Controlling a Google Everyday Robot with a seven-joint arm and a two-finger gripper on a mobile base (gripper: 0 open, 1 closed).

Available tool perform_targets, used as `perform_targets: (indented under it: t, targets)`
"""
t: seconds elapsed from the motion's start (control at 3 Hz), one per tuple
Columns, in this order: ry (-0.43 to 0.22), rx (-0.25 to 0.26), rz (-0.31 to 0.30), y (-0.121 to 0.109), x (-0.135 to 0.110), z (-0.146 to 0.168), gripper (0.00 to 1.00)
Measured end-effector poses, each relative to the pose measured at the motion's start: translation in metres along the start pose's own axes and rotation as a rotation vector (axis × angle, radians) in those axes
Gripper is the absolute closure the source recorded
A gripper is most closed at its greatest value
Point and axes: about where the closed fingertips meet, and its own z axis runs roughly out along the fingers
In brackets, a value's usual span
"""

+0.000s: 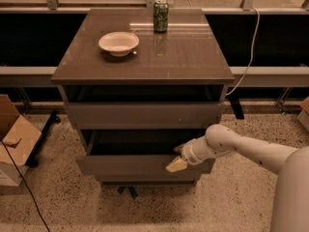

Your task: Open middle drawer

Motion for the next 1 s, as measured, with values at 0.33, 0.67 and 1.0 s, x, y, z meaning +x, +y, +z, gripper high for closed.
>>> perform_targets:
  t: [0.33,0.67,1.0]
  targets:
    - [0.022,-0.012,0.006,0.005,0.011,0.005,0.0]
    - [0.044,-0.025,0.004,0.008,0.018,0.01,0.02]
    - [0.104,-0.056,-0.009,0.011,0.029,0.015,0.19]
